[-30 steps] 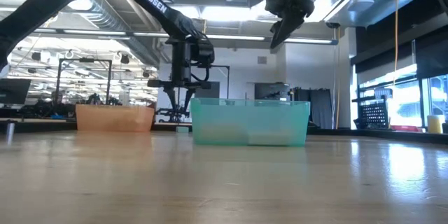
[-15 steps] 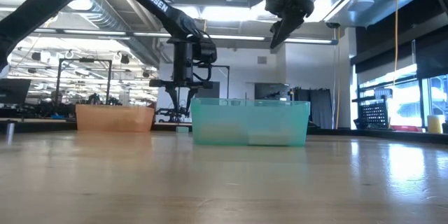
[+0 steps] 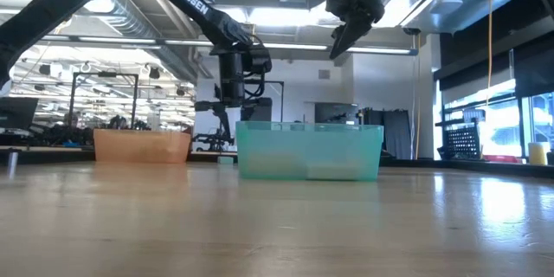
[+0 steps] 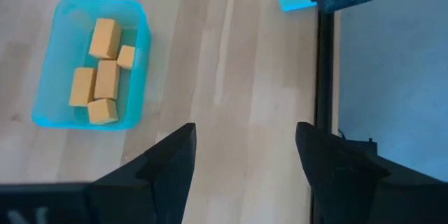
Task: Sort & place blocks by color
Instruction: Put the light blue block into the transparent bin
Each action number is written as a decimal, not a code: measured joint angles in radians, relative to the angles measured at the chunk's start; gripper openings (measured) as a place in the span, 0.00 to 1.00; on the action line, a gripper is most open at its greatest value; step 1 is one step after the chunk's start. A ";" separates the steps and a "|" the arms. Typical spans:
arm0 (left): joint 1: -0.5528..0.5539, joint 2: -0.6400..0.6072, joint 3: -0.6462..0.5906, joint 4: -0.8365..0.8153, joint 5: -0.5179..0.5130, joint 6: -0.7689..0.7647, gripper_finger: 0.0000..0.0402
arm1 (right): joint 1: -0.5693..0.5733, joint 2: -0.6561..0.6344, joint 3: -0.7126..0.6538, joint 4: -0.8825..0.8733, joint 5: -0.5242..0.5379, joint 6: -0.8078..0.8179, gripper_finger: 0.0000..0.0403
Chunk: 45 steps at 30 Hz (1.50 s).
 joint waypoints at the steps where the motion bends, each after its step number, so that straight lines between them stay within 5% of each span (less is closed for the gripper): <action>1: 0.000 0.000 0.000 -0.001 0.001 0.000 0.34 | 0.000 0.000 0.000 0.003 0.000 0.000 0.61; 11: -0.002 0.000 0.000 -0.016 -0.005 -0.001 0.36 | 0.000 0.000 0.000 0.051 0.000 0.000 0.61; 25: 0.011 0.000 -0.124 0.082 0.002 -0.055 0.64 | 0.000 0.000 0.000 0.054 0.000 0.000 0.61; 45: -0.007 -0.003 -0.252 0.247 -0.097 -0.051 0.64 | 0.000 0.000 0.000 0.054 0.000 0.000 0.61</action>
